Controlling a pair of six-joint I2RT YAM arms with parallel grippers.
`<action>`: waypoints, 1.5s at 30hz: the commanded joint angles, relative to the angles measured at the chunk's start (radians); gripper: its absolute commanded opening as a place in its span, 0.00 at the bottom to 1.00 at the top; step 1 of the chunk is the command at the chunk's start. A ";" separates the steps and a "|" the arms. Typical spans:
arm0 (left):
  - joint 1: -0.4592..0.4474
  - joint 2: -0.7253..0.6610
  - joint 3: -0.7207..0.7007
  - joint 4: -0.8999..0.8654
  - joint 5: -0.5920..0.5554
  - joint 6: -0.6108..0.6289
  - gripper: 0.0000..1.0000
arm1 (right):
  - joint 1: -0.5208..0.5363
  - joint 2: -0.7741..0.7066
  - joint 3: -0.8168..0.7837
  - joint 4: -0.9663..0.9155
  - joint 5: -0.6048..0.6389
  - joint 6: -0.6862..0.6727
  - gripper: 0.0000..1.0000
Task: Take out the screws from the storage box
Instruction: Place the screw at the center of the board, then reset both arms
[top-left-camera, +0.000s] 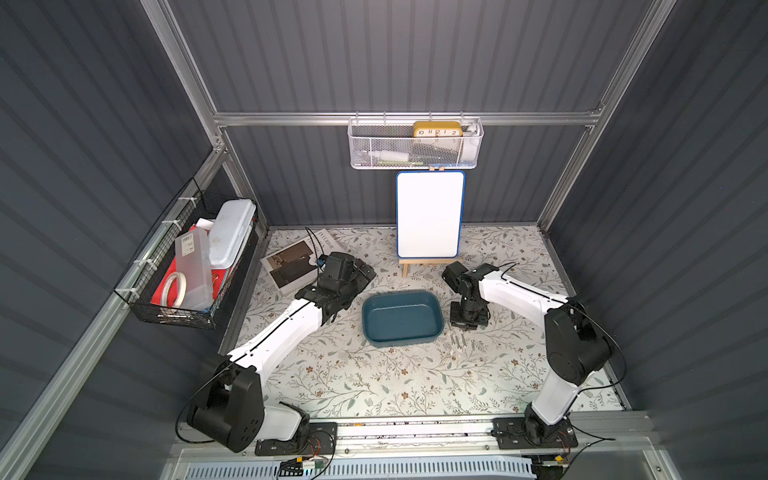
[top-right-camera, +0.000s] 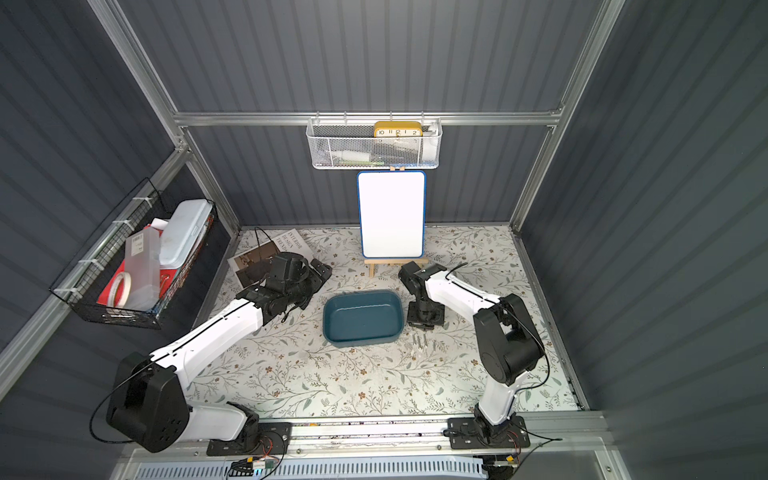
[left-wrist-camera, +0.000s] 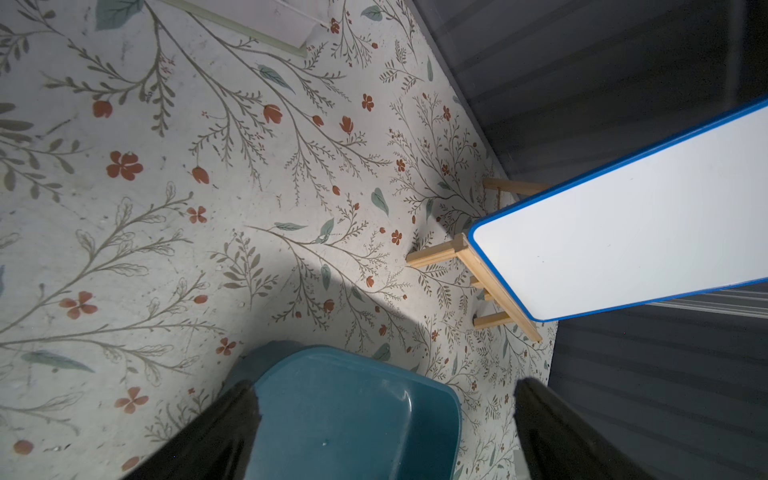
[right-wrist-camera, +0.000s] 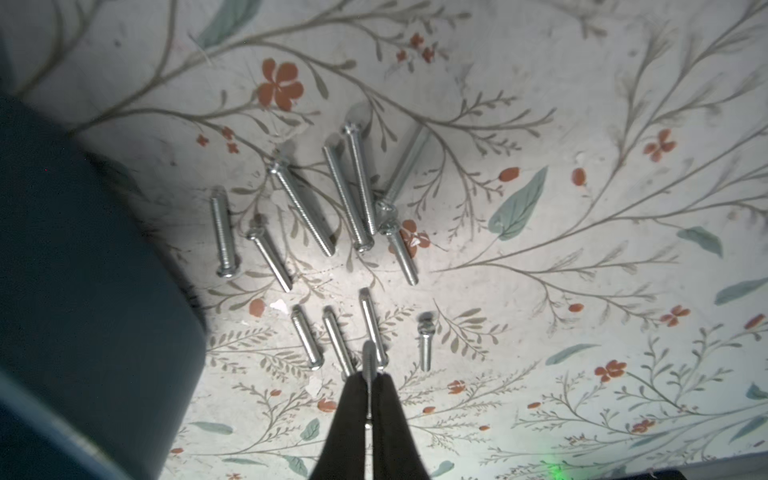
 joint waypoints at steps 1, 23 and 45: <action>-0.003 -0.035 0.011 0.023 -0.006 0.024 0.99 | 0.002 0.019 -0.032 0.037 -0.003 -0.012 0.02; -0.002 -0.123 -0.017 0.065 -0.053 -0.002 0.99 | 0.007 0.002 -0.029 0.053 -0.045 0.013 0.19; 0.014 -0.320 -0.352 1.082 -0.779 0.781 0.99 | 0.000 -1.094 -0.623 0.867 0.556 -0.181 0.99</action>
